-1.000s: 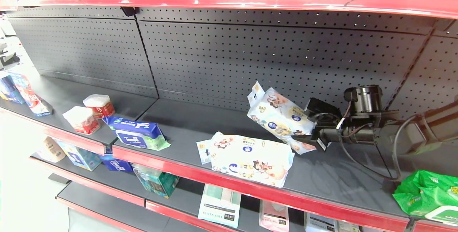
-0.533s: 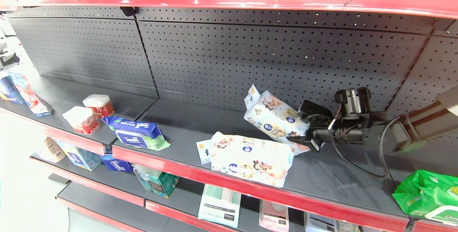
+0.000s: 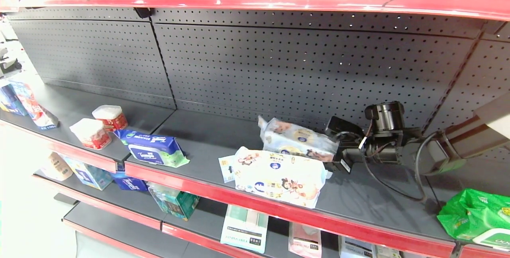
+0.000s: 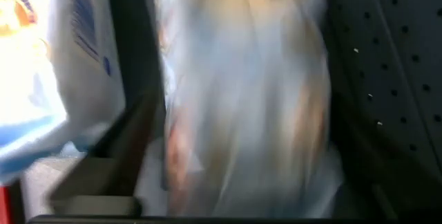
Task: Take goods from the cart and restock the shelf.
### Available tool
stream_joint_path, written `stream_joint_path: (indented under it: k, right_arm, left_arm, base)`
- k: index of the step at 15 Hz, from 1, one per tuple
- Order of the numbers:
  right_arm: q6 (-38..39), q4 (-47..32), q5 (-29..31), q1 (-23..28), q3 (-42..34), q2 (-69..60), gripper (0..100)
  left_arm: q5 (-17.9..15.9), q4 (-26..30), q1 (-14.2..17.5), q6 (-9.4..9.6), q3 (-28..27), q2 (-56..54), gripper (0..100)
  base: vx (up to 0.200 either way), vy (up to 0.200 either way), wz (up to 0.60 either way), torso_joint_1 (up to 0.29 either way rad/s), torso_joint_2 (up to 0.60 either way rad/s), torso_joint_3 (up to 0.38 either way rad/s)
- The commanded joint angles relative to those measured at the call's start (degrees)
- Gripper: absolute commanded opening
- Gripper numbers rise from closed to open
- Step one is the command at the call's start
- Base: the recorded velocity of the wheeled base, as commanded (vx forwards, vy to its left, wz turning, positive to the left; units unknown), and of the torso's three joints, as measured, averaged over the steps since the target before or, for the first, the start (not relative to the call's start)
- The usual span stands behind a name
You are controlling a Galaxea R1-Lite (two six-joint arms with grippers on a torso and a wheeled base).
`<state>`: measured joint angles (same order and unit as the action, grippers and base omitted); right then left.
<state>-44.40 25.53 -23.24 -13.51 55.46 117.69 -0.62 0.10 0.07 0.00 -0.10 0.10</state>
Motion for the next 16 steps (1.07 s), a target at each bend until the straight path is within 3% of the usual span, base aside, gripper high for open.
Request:
stream_joint_path:
  k: [1, 16]
  right_arm:
    - [0.01, -0.04, -0.06, -0.47, 0.18, 0.17, 100]
    - [3.88, 0.22, 6.45, 3.22, -5.62, -5.89, 100]
  left_arm:
    - [0.01, -0.01, 0.01, 0.00, 0.01, 0.08, 100]
    - [0.01, -0.01, 0.01, 0.00, 0.01, 0.08, 100]
  base:
    - [0.000, 0.000, 0.00, 0.000, 0.00, 0.000]
    - [0.000, 0.000, 0.00, 0.000, 0.00, 0.000]
